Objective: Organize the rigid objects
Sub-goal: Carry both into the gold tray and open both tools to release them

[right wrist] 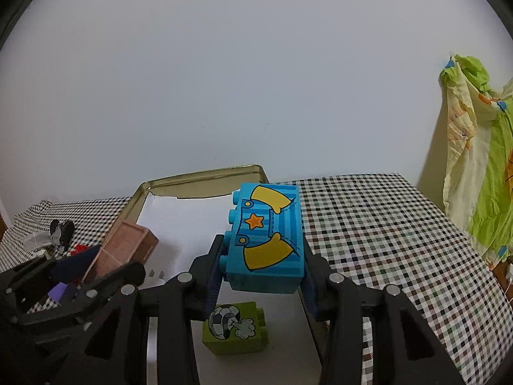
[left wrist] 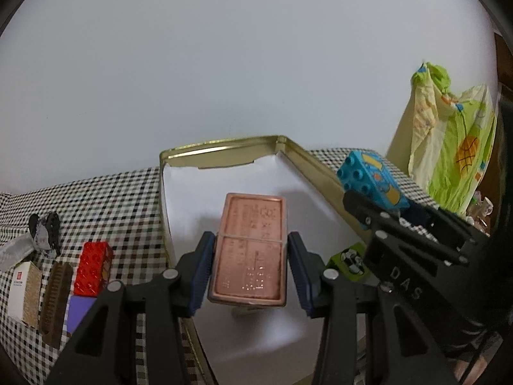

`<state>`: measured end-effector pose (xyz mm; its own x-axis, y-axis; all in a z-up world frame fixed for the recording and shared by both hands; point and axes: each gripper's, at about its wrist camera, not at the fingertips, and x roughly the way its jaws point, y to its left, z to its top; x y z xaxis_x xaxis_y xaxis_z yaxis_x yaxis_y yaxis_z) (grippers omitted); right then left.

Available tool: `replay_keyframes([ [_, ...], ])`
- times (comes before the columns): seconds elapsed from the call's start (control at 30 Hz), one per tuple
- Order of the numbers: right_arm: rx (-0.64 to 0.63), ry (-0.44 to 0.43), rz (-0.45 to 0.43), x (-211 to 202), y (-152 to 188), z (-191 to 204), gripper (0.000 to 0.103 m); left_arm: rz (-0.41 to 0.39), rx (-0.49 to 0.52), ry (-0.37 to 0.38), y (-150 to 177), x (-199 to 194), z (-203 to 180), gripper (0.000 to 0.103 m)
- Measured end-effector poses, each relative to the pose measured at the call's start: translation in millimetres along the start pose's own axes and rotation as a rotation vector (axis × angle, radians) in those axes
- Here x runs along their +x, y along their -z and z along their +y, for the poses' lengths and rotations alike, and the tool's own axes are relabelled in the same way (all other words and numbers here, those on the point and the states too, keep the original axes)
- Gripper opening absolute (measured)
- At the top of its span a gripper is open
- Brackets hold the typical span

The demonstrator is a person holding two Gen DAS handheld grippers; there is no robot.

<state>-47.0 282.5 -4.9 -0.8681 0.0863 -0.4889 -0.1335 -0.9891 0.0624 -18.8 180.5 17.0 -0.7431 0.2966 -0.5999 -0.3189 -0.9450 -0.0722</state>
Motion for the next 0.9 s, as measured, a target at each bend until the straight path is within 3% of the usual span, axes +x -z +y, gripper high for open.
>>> replay_keyframes([
  [0.9, -0.013, -0.020, 0.021, 4, 0, 3, 0.046, 0.063, 0.017, -0.095, 1, 11, -4, 0.046],
])
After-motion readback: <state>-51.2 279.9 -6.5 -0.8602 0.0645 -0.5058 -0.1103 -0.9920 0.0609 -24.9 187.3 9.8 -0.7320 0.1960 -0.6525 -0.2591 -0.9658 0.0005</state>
